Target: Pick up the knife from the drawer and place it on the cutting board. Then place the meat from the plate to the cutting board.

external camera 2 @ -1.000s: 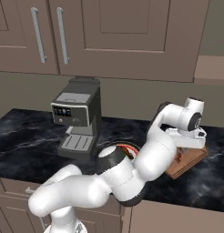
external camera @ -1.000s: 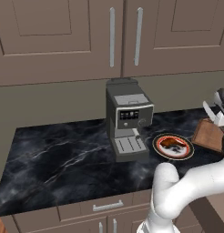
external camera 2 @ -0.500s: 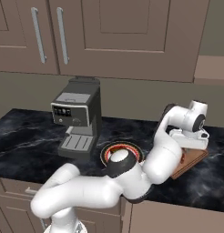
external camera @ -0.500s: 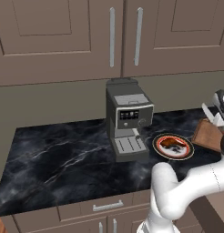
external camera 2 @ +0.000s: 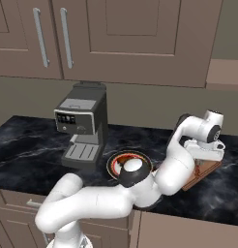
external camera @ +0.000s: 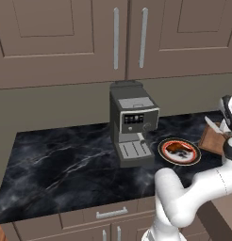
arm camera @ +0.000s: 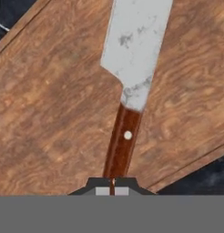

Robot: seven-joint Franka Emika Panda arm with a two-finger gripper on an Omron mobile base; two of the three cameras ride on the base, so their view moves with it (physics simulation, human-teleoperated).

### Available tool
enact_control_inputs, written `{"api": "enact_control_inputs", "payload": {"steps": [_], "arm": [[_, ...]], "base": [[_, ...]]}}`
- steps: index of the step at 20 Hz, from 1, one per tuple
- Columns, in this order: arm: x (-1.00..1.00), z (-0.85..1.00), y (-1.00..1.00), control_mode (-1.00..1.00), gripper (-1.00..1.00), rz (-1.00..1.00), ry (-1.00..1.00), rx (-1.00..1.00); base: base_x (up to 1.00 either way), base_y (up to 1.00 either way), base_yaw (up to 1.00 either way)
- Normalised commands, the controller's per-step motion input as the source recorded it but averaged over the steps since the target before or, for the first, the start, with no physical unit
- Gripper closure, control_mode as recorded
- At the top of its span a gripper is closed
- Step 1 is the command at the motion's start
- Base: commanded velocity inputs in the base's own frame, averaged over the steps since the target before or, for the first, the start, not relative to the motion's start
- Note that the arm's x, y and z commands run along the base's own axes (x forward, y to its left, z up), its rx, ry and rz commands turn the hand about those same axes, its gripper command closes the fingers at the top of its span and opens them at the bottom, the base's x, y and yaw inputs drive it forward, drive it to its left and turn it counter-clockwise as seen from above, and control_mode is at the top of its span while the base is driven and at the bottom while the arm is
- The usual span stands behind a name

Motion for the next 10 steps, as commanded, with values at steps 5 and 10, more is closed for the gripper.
{"api": "enact_control_inputs", "payload": {"steps": [5, 10], "arm": [[0.21, -0.05, -0.02, -1.00, 1.00, 0.00, 0.00, 0.00], [-0.08, 0.33, 0.00, -1.00, -1.00, -0.02, -0.08, 0.00]], "base": [[0.00, 0.00, 0.00], [0.00, 0.00, 0.00]]}}
